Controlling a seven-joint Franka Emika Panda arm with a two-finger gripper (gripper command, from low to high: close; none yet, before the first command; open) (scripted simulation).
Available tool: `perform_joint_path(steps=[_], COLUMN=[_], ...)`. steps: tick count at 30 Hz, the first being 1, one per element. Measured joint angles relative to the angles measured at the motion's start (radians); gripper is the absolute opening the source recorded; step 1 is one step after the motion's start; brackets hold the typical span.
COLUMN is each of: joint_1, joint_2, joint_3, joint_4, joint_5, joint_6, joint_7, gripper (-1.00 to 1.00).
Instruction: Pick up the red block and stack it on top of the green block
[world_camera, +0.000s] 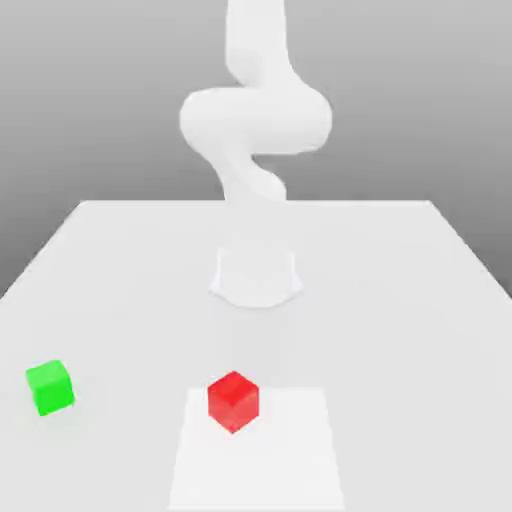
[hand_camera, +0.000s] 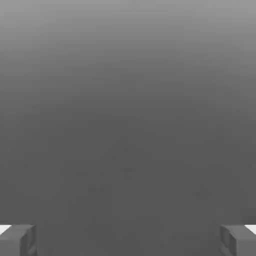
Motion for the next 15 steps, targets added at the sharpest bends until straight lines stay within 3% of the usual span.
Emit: perform_joint_path(steps=[15], joint_1=[0.152], joint_2=[0.53], joint_3=[-0.221], joint_4=[-0.411], joint_5=[-0.017], joint_6=[0.362], joint_7=[-0.622], gripper=[0.0])
